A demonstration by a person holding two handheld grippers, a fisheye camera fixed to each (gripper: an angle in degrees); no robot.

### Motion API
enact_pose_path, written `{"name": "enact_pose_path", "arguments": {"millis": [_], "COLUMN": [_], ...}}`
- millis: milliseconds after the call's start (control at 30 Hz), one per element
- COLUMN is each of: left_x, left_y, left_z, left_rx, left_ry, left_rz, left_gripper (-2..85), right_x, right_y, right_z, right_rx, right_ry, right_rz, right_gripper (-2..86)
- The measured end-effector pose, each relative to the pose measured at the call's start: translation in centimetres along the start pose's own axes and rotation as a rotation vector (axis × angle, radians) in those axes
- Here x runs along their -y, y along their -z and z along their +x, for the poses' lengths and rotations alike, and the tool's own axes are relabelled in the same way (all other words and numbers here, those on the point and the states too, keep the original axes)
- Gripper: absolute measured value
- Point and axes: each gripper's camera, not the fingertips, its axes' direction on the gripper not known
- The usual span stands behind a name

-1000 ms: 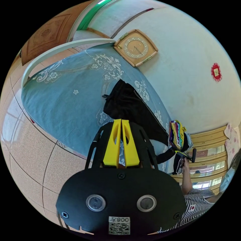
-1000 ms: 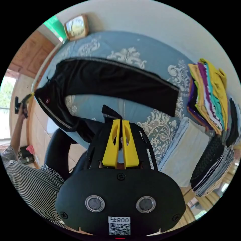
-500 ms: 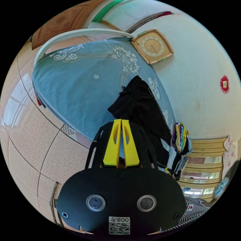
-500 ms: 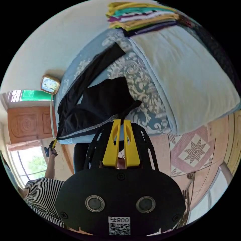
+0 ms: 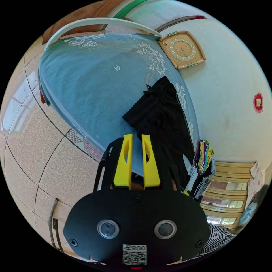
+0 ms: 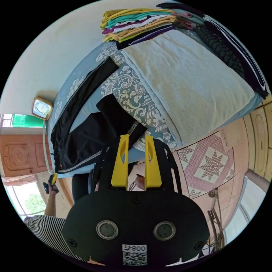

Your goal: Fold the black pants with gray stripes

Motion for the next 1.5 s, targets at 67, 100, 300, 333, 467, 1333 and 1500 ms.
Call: {"name": "enact_pose_path", "arguments": {"millis": [67, 100, 300, 333, 467, 1333, 1500], "left_x": [1.2, 1.5, 3.9, 4.2, 5.6, -6.2, -5.5], "left_y": [-3.1, -3.8, -8.5, -8.8, -10.8, -63.7, -69.4], "left_z": [0.0, 0.0, -0.4, -0.7, -1.9, 33.2, 32.5], "left_rx": [0.016, 0.022, 0.112, 0.101, 0.183, 0.046, 0.174], "left_ry": [0.011, 0.015, 0.016, 0.010, 0.027, -1.428, -1.408], "left_rz": [-0.036, -0.044, 0.020, 0.055, 0.105, -0.598, -0.591], "left_gripper": [4.7, 4.4, 1.9, 1.6, 1.1, 5.2, 3.2], "right_x": [0.7, 0.8, 0.5, 0.3, -1.2, -6.5, -1.4], "right_y": [-1.4, -1.5, -1.4, -0.9, 0.0, 5.0, 4.3], "right_z": [-1.1, -1.3, -1.7, -1.5, -0.2, 3.7, -3.0], "right_rx": [-0.137, -0.159, -0.193, -0.186, -0.155, 0.092, -0.009], "right_ry": [0.020, 0.029, 0.066, 0.070, 0.068, 0.050, 0.305], "right_rz": [-0.045, -0.044, -0.062, -0.050, -0.026, 0.178, 0.183], "right_gripper": [9.3, 9.2, 4.7, 2.9, 1.3, 1.1, 1.2]}}
